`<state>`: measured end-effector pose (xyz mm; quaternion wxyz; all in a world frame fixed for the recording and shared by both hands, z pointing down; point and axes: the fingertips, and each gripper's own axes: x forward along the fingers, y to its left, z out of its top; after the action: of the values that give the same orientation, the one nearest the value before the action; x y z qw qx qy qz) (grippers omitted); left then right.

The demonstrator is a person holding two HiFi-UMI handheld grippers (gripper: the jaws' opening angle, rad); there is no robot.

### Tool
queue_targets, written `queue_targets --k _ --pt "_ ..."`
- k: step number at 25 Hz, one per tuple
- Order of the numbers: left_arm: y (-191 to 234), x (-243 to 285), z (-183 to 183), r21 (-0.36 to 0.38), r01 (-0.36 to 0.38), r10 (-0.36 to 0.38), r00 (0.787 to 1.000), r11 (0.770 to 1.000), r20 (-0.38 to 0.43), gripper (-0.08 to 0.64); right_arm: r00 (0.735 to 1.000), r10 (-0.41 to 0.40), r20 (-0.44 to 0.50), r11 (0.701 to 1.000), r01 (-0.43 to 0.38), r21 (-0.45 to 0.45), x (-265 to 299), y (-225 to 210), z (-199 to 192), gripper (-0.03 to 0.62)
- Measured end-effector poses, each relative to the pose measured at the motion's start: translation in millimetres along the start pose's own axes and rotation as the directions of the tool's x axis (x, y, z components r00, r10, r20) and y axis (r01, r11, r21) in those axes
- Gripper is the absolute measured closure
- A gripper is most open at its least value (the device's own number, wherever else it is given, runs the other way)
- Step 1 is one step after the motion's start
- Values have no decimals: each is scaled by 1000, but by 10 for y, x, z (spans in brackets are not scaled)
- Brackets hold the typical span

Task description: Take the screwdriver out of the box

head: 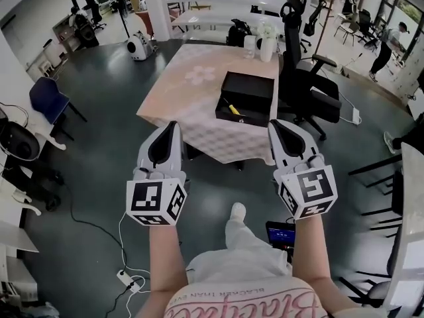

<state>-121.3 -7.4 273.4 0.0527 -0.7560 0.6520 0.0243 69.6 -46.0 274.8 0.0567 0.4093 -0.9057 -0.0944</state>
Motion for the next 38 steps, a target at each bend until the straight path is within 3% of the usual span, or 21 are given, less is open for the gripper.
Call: queue_targets --k 12,16,20,21,22,24,32,38 --pt "429 1592 -225 -3 -22 22 1000 1000 -16 551 999 34 -28 999 -34 -5 1450 -948 -219 586" --pt "521 1946 -285 -5 -31 31 999 1000 -25 551 997 55 -57 998 -56 -12 1765 -1131 -320 586" --pt "624 2194 -368 -8 -37 36 999 999 -36 551 997 54 -57 998 -52 36 1996 -1253 -417 584" --pt "646 2239 -387 -8 -36 35 999 999 -39 551 997 50 -54 997 -48 54 2042 -1283 -430 544" --pt "671 2279 -405 -10 -35 35 999 999 -41 551 997 50 -54 996 -46 73 2089 -1308 -444 435" --pt "734 2369 -434 -15 -38 37 998 999 -45 551 997 55 -59 993 -49 107 2190 -1355 -473 345" --pt "1004 2721 -498 -26 -35 33 998 999 -54 551 988 83 -128 983 -60 174 2588 -1399 -659 207" --pt "1129 2845 -598 -32 -20 17 997 999 -74 551 967 86 -238 990 -57 128 2797 -1328 -874 196"
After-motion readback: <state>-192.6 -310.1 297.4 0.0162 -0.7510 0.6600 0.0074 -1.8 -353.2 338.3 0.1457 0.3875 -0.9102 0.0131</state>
